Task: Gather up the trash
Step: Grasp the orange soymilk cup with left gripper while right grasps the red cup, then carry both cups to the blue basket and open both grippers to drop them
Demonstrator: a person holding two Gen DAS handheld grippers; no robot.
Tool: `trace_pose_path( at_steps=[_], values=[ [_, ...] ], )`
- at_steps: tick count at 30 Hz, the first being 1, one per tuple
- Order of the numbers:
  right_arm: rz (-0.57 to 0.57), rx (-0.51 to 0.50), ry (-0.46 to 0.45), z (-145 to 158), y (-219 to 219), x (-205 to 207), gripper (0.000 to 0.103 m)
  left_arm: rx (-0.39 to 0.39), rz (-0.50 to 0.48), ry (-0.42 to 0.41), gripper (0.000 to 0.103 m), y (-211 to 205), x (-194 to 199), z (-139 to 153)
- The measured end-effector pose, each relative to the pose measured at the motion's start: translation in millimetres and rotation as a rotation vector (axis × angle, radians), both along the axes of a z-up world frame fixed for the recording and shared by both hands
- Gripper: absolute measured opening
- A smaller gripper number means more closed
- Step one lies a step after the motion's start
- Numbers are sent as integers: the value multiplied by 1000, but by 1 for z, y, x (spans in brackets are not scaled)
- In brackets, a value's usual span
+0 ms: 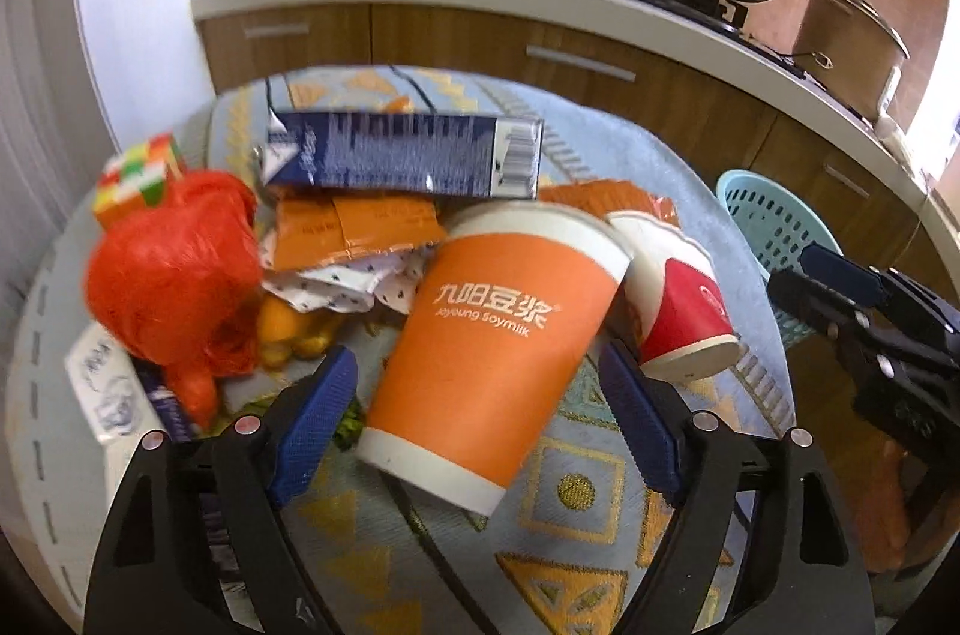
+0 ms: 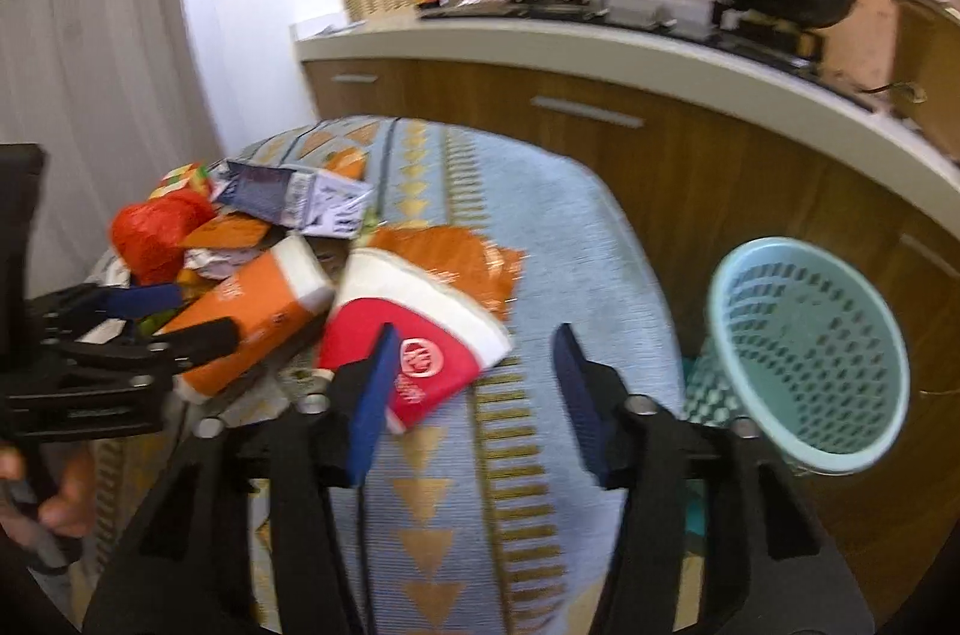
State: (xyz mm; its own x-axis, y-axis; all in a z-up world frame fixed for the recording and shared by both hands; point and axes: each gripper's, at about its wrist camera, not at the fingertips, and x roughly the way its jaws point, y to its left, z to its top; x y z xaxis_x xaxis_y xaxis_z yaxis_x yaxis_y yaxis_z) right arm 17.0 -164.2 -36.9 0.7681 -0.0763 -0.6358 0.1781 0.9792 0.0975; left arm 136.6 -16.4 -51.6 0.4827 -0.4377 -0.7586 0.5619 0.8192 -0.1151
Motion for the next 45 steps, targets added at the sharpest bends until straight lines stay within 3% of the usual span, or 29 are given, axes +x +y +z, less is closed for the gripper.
trace_pose_path(
  at_steps=[5,10,19,27,34,36,45],
  values=[
    [35,34,38,-7,9,13,69,2,-2,56,76,-8,13,-18],
    [40,66,91,-16,13,23,74,-30,29,57,69,-5,6,-20],
    [34,237,199,-34,3,52,80,-118,119,60,68,21,-22,-19],
    [42,431,265,-46,-7,74,82,-116,143,28,68,37,-37,-17],
    [31,455,278,-45,-6,84,86,-123,159,23,68,43,-40,-17],
    [16,425,279,-45,-3,87,77,-121,164,22,68,45,-41,-18],
    [26,286,194,-22,-7,53,75,-156,142,-10,68,35,-55,0]
  ],
)
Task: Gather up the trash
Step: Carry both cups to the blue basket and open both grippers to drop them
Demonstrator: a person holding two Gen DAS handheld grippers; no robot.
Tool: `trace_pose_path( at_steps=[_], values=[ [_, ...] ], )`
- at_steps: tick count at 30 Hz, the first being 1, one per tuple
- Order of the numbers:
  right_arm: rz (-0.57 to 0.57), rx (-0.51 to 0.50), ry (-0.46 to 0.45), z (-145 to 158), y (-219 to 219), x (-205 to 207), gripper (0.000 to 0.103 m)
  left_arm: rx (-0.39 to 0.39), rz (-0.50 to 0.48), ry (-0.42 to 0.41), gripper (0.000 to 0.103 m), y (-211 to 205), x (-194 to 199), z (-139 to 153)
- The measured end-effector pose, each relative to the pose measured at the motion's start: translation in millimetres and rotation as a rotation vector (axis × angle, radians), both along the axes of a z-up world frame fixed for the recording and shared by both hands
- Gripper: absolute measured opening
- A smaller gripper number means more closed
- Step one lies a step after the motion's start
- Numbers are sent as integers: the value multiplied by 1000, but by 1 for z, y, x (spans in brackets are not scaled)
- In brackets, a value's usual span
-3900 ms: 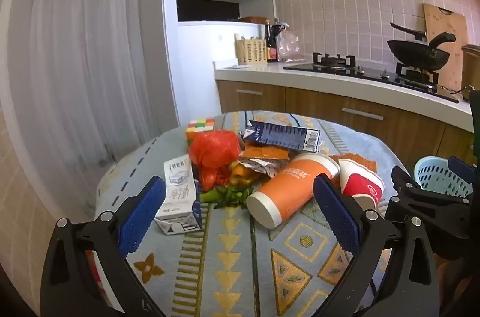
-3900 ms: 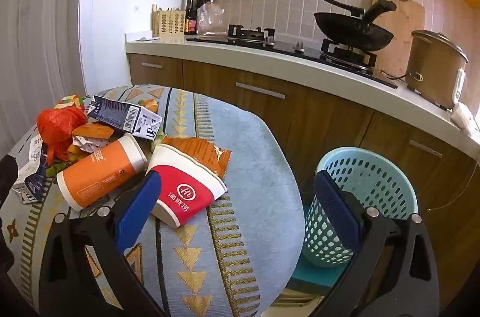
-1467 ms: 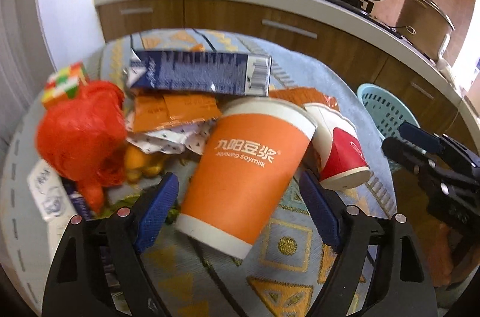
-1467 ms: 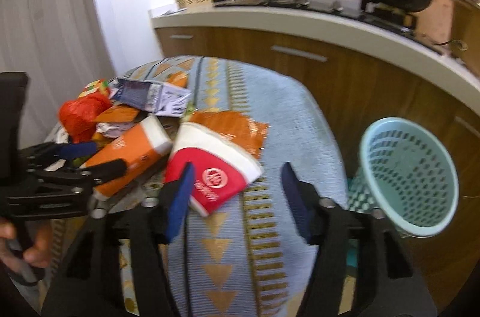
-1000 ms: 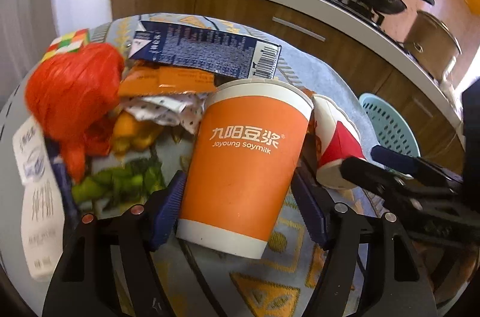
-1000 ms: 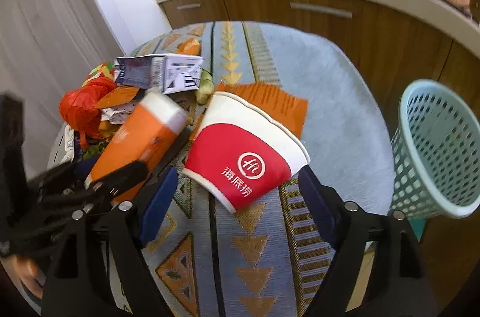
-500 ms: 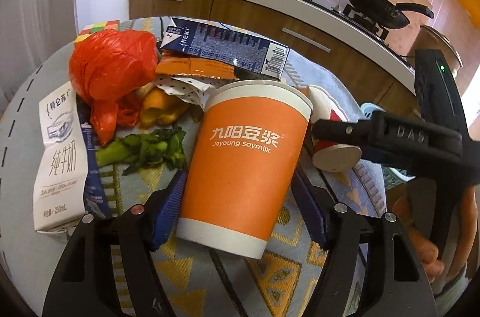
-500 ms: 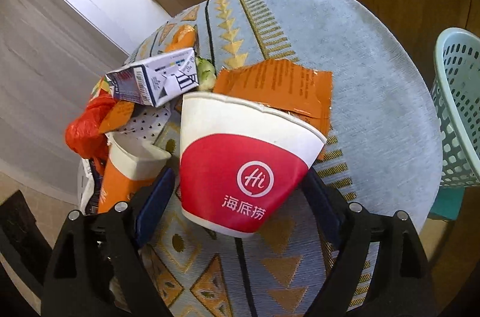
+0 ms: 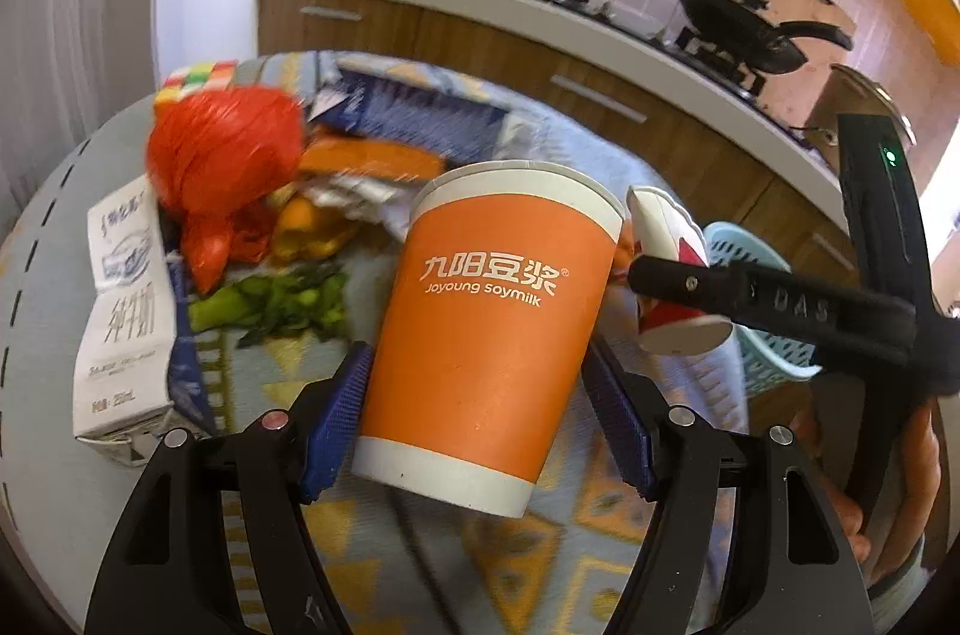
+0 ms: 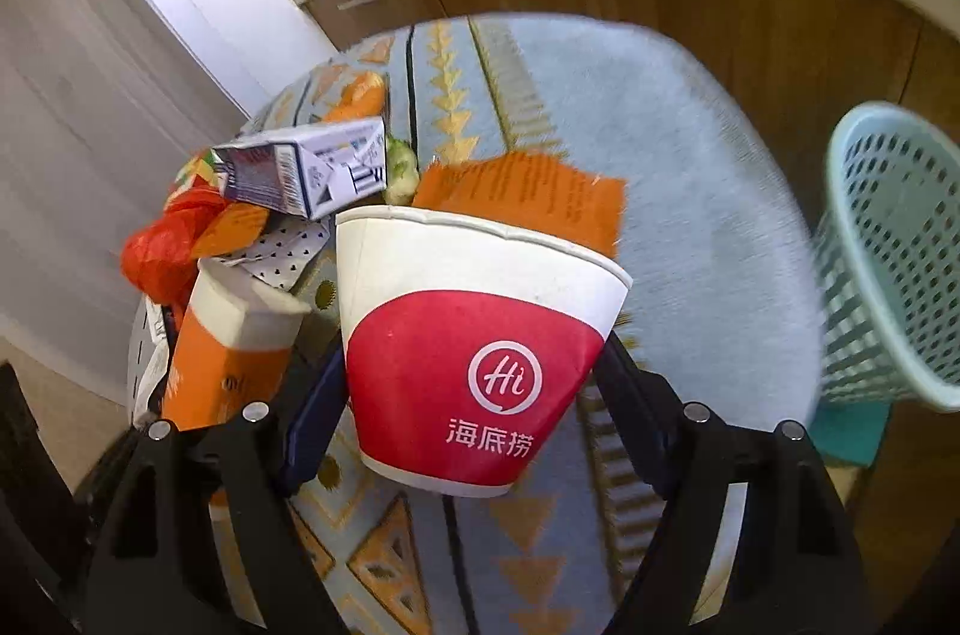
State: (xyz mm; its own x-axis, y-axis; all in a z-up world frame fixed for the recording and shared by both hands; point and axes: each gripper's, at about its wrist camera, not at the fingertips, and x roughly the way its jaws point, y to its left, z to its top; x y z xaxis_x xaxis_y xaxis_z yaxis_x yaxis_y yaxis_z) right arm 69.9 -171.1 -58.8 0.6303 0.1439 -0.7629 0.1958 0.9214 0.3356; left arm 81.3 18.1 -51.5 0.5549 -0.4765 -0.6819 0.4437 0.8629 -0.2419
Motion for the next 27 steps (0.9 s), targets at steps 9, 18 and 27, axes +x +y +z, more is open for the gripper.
trace_pose_path(
  at_steps=[9,18,27],
  values=[
    [-240,-127,-114,42,-96,-56,75,-1,-195,-69,68,-107,-13,42],
    [-463,-166,17,0,-213,-91,76,-11,-383,110,68,-245,2,7],
    [-488,-110,136,-66,-251,-94,77,29,-442,202,69,-324,12,-48]
  ],
)
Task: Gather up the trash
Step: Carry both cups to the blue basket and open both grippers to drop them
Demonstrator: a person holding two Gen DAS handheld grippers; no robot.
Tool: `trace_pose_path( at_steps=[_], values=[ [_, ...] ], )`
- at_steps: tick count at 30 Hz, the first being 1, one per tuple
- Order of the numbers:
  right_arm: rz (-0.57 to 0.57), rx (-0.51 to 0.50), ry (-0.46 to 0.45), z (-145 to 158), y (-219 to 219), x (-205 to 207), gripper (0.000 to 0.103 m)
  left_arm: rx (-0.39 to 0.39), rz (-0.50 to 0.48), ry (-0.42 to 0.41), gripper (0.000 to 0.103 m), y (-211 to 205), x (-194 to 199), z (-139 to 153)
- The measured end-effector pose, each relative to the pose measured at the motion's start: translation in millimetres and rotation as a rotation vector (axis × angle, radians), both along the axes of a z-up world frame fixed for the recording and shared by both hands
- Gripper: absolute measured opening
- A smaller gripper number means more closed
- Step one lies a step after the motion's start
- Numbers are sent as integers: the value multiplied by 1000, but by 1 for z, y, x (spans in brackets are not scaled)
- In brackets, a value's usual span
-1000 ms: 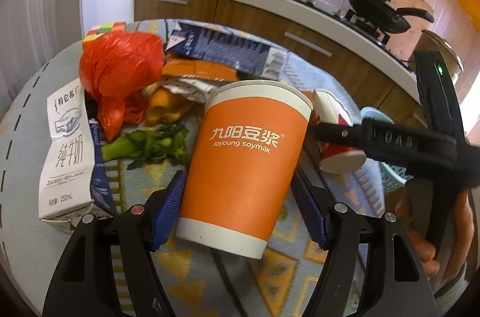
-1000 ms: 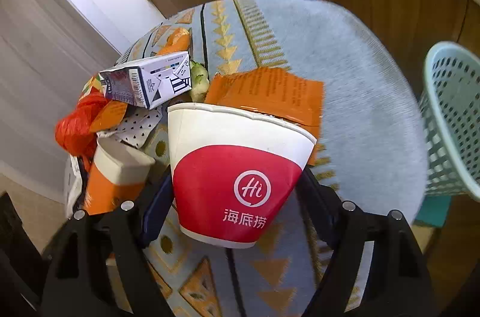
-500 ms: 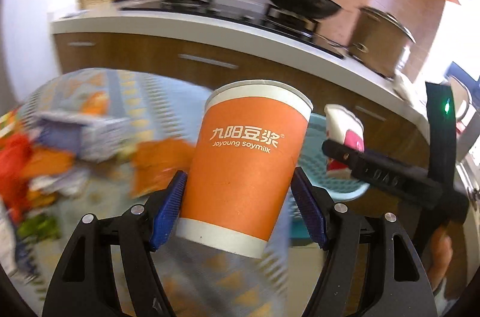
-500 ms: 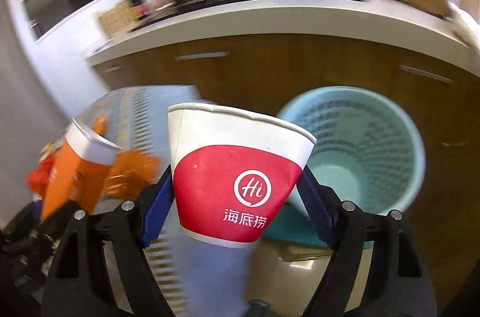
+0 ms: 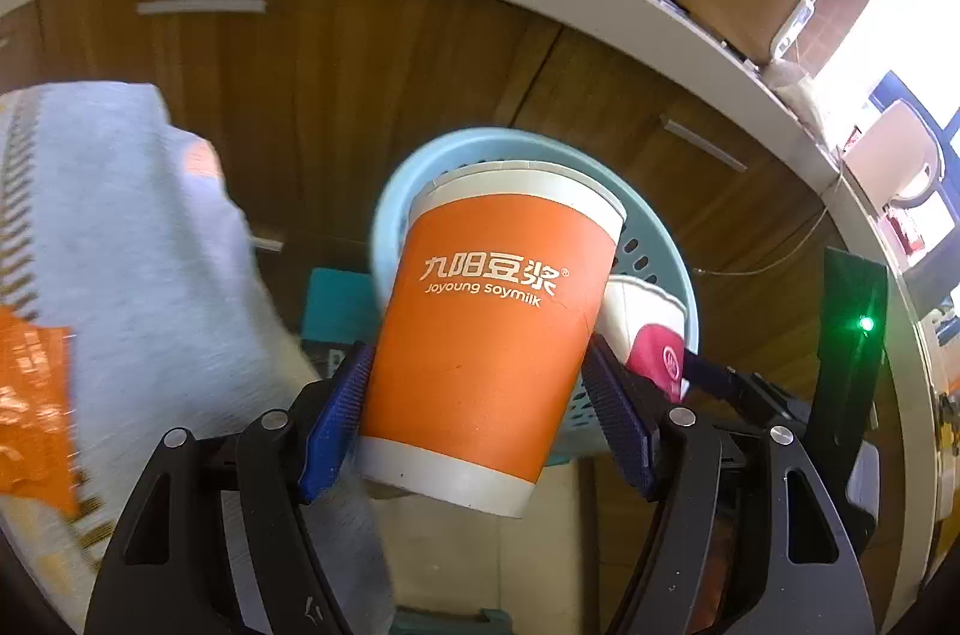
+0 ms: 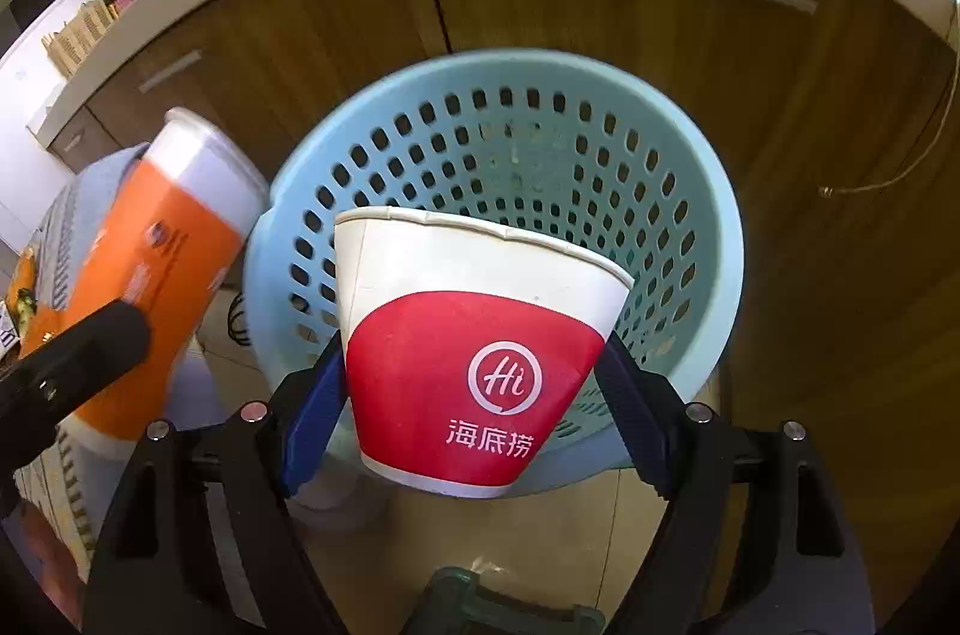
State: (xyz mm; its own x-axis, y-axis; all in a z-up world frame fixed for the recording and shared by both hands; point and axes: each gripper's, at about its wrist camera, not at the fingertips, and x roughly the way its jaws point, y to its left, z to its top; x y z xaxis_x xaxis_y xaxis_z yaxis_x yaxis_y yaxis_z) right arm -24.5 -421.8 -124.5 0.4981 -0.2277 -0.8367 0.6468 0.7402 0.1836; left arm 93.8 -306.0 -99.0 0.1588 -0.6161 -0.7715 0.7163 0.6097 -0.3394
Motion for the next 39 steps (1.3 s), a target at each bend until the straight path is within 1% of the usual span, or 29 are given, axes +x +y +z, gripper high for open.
trace_pose_path(
  at_steps=[2,6,8,11,16,20,23,25,28,30,32,35,39],
  values=[
    [2,-1,12,-6,-1,-1,77,-1,-7,11,70,-10,2,-6],
    [-13,7,12,-13,-8,-7,78,21,-19,13,71,-25,6,-13],
    [-29,6,15,-16,-11,-11,78,25,-20,19,77,-29,8,-14],
    [-45,1,-2,-18,-17,-18,79,20,-13,9,78,-22,8,-11],
    [-48,-75,-43,-13,-20,-11,80,-19,11,-37,78,1,8,7],
    [-51,-187,-82,-8,-16,4,82,-28,32,-97,78,20,4,23],
    [-56,-272,-108,-5,-9,21,82,-33,57,-120,78,39,4,31],
    [-73,-352,-86,-8,-4,37,83,-34,79,-129,78,52,5,34],
    [-68,-423,-37,-19,2,59,83,-36,107,-137,78,72,5,37],
    [-69,-514,11,-24,10,72,83,-36,133,-139,78,86,7,38],
    [-51,-560,17,-24,16,78,83,-46,156,-134,78,99,9,38],
    [-15,-554,3,-22,25,82,83,-61,186,-132,78,117,13,39],
    [-16,-481,-44,-18,32,73,83,-66,217,-141,78,140,18,42]
  ],
)
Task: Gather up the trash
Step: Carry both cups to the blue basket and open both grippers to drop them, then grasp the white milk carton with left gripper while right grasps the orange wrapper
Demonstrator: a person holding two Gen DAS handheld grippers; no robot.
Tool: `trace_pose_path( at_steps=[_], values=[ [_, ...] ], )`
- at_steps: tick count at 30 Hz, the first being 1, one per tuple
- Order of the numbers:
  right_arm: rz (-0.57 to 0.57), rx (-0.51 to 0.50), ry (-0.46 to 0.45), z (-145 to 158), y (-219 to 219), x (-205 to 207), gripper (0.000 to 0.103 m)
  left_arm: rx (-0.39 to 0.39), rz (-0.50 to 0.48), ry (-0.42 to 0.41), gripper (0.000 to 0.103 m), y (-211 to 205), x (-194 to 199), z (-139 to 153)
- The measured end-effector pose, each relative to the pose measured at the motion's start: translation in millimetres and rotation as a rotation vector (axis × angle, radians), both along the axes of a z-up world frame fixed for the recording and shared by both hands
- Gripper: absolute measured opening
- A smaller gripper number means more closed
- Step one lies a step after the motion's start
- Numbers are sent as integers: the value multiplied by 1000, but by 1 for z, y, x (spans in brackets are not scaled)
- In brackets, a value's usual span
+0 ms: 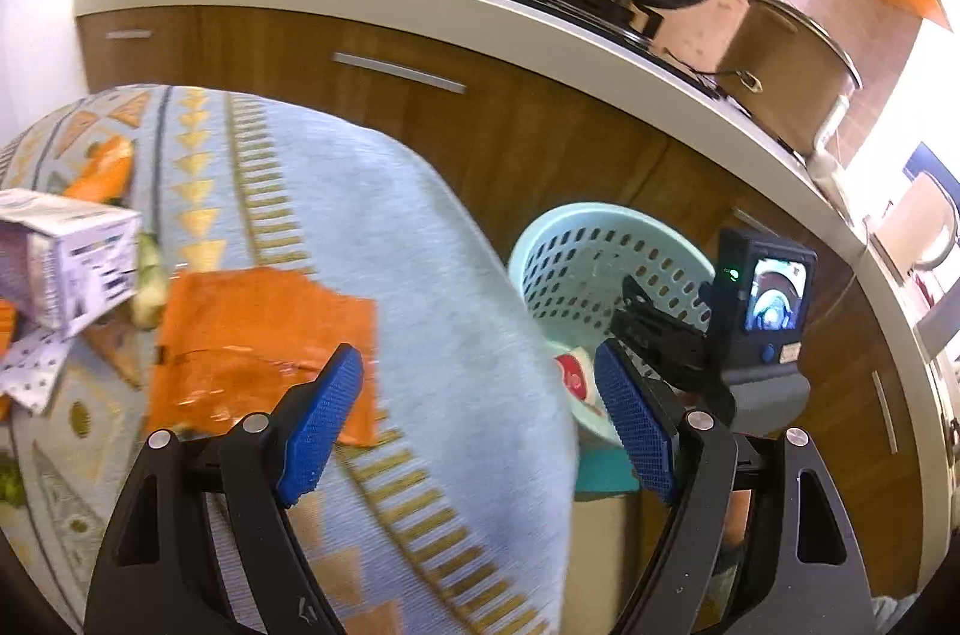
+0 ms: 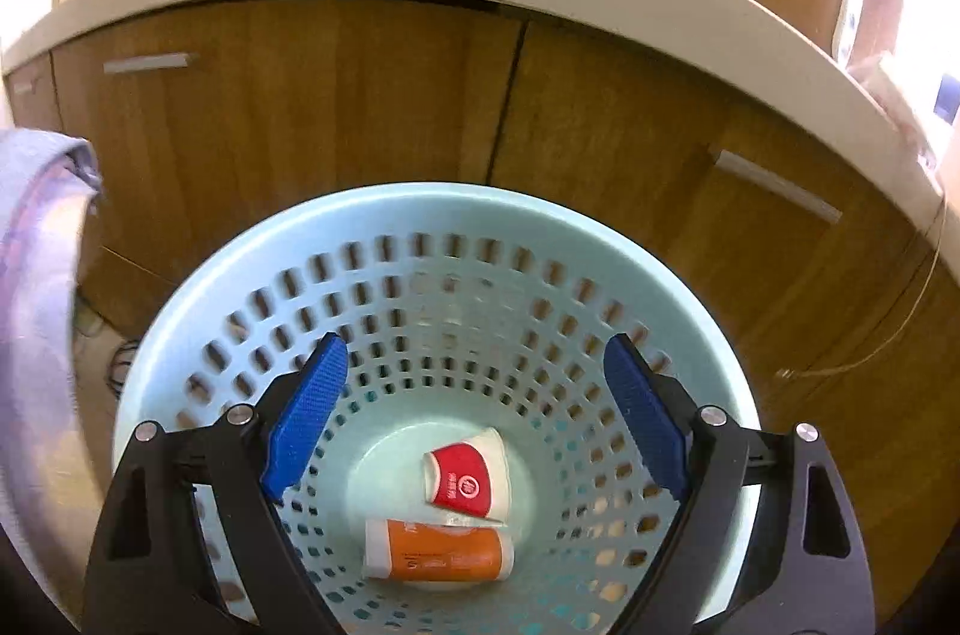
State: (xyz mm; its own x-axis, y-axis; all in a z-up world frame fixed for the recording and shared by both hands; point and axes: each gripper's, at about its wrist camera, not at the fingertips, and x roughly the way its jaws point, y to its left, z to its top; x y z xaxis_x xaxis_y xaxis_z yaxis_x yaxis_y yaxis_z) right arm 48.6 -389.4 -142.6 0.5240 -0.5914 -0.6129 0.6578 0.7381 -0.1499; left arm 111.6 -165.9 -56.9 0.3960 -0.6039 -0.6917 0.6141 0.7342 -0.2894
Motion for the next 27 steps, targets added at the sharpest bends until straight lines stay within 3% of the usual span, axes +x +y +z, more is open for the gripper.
trace_pose_path(
  at_steps=[4,8,10,13,16,20,22,27],
  values=[
    [15,113,-32,-4,6,-8,83,-2,28,-13,78,25,1,4],
    [47,109,27,-6,15,-2,83,-9,54,-17,78,50,-1,5],
    [75,131,11,2,15,-9,83,-4,73,-32,78,64,-5,6],
    [76,89,-28,28,29,-25,83,-5,121,-72,78,95,-12,14],
    [131,91,-82,62,59,-35,83,7,236,-133,78,141,-17,29],
    [291,96,-98,98,116,-20,83,61,436,-177,80,201,-20,44],
    [393,120,-77,103,150,-8,83,116,544,-188,81,231,-19,45],
    [581,178,-9,96,211,22,83,200,649,-127,87,272,-7,28]
  ],
)
